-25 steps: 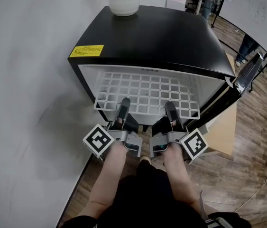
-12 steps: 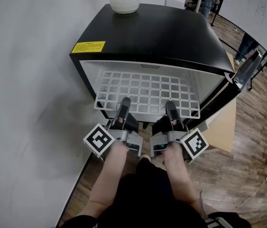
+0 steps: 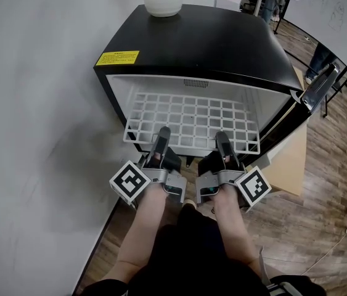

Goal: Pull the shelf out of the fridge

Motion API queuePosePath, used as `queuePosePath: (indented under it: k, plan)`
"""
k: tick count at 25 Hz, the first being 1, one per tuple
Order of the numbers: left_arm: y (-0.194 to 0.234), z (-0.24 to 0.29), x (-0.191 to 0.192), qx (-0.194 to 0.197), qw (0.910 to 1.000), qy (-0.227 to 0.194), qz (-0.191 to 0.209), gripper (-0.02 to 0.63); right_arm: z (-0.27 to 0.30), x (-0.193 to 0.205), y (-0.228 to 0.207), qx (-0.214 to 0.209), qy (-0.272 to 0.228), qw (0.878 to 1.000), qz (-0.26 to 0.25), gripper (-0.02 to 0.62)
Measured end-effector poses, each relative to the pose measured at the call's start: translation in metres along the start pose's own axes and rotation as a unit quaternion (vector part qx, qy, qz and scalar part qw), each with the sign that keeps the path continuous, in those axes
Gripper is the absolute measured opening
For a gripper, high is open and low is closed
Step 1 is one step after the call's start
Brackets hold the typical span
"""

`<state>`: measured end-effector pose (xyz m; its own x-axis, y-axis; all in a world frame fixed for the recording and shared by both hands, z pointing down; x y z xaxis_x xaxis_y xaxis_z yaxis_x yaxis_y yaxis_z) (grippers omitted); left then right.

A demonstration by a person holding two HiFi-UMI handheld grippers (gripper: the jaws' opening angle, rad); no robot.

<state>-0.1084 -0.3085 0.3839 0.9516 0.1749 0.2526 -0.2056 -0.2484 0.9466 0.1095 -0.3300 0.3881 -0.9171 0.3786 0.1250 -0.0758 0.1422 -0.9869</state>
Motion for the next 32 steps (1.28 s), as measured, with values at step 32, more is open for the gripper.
queuePosePath:
  k: [32]
  plan:
    - [-0.0021, 0.0001, -0.002, -0.005, 0.9999, 0.011, -0.005, 0.041, -0.0008, 0.0016, 0.0015, 0.004, -0.003, 1.0, 0.002, 0.015]
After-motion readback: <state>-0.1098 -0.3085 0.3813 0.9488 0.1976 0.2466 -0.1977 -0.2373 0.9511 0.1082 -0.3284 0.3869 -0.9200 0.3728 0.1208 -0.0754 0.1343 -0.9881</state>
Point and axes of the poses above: the fingertips, and each gripper's own axes: z forward along the fingers, y to its left, x out of its underside, the point moved 9 cm from there along -z, backward along the fingers, and after that the axes turned 1 degree about -y, right-handed, at the moved point
